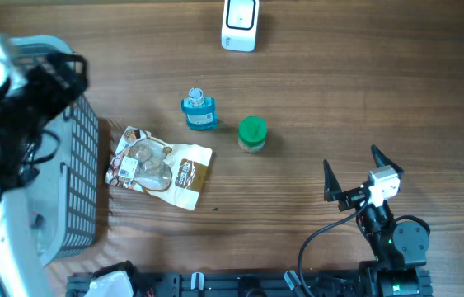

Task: Scan the item barcode
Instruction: 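Reach into the basket and grasp the orange-red barcoded packet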

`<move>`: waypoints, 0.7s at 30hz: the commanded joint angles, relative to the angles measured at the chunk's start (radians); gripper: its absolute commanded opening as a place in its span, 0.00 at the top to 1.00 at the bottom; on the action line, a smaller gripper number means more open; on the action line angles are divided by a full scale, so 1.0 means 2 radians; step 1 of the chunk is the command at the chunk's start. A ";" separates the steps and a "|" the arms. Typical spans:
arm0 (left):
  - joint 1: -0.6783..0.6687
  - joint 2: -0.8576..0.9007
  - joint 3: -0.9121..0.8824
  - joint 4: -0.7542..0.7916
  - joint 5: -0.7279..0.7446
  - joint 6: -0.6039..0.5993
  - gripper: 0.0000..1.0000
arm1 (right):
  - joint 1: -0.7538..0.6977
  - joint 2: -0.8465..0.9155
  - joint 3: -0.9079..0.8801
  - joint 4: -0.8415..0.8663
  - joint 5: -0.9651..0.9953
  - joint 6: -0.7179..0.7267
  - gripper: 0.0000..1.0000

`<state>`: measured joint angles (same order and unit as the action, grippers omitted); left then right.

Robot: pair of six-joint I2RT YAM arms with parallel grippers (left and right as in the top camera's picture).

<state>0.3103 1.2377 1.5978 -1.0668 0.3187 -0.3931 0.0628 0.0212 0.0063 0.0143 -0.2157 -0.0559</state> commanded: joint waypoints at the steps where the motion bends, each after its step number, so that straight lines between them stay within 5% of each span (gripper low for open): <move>1: 0.087 -0.028 0.023 -0.030 -0.011 0.007 0.00 | 0.001 -0.004 -0.001 0.001 0.003 0.005 0.00; 6: 0.178 -0.018 0.018 -0.153 -0.175 -0.142 0.00 | 0.001 -0.004 -0.001 0.001 0.003 0.005 0.00; 10: 0.181 -0.016 -0.042 -0.149 -0.277 -0.223 0.00 | 0.001 -0.004 -0.001 0.001 0.003 0.005 0.00; 21: 0.181 -0.016 -0.313 0.057 -0.399 -0.258 0.00 | 0.001 -0.004 -0.001 0.001 0.003 0.005 0.00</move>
<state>0.6682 1.2118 1.0428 -0.9936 -0.3958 -0.8848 0.0628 0.0212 0.0063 0.0147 -0.2153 -0.0559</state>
